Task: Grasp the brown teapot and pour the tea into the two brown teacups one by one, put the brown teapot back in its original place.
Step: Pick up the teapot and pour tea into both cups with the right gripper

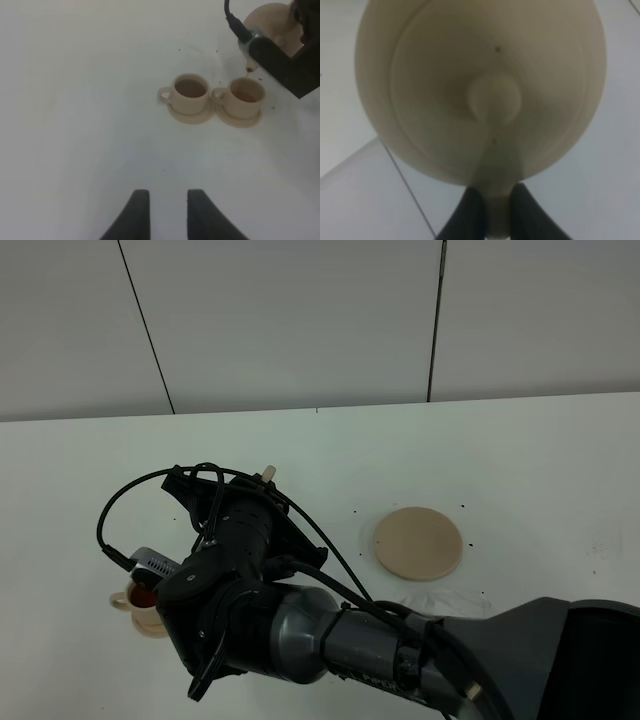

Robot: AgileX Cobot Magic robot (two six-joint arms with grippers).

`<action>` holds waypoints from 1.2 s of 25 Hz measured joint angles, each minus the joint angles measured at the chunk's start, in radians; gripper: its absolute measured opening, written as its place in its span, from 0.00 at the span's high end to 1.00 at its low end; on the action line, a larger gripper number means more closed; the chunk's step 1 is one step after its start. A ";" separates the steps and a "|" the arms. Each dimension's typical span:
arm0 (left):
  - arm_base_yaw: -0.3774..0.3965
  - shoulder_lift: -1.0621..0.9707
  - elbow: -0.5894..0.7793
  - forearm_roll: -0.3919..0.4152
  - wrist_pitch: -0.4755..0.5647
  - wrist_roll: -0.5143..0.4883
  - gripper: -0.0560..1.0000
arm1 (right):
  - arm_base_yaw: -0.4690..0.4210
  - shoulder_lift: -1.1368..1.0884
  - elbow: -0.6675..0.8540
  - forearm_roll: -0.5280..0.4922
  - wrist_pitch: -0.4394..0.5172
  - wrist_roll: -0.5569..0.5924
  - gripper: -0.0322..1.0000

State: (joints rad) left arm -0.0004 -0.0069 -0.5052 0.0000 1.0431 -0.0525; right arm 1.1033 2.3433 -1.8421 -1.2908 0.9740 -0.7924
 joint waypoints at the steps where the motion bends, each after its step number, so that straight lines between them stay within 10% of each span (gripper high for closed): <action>1: 0.000 0.000 0.000 0.000 0.000 0.000 0.71 | 0.000 0.000 0.000 0.000 0.002 0.000 0.88; 30: 0.000 0.000 0.000 0.000 0.000 0.000 0.71 | 0.024 0.000 0.001 -0.012 0.042 0.001 0.88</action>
State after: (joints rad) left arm -0.0004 -0.0069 -0.5052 0.0000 1.0431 -0.0525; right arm 1.1270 2.3433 -1.8408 -1.3025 1.0165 -0.7914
